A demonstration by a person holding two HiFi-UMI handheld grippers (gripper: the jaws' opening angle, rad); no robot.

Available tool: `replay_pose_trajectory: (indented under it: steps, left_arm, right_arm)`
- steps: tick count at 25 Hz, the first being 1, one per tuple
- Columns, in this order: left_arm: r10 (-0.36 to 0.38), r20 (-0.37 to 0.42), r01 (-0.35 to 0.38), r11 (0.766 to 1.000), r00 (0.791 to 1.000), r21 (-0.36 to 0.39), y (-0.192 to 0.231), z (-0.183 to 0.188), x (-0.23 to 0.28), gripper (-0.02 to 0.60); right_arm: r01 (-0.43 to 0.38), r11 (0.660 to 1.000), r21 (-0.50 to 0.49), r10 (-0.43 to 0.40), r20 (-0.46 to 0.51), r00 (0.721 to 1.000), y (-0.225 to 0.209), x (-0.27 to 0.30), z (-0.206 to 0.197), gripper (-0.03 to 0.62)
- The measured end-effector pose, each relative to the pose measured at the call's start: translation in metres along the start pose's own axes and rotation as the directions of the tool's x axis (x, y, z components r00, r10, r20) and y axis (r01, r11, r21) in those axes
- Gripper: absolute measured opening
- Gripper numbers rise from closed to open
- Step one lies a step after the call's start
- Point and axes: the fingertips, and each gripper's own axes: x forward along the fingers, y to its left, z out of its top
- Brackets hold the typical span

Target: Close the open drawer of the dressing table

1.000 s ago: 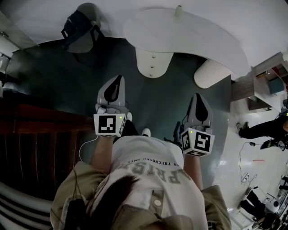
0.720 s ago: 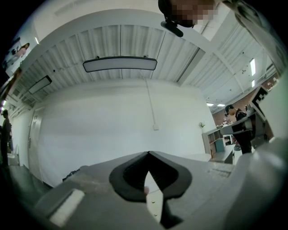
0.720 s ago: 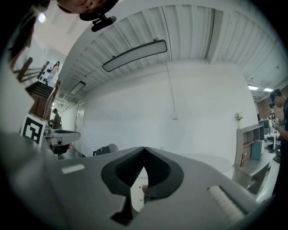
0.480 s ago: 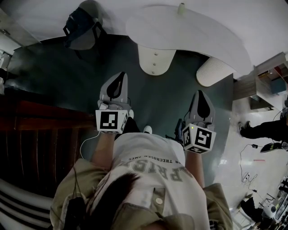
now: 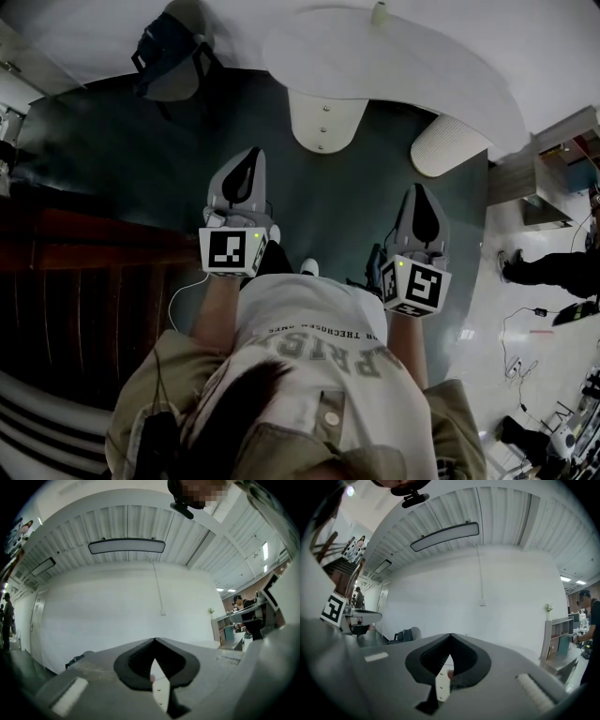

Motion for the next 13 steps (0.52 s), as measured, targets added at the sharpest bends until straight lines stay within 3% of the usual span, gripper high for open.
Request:
replay_pose_trajectory:
  steps: [13]
  left_arm:
    - [0.011,0.017,-0.01,0.999,1.0,-0.032,0.0027,0.0047,-0.0022,0.008]
  right_arm:
    - [-0.006,1.0,-0.008,0.006,-0.007,1.0,0.002,0.0035,-0.0006,0.002]
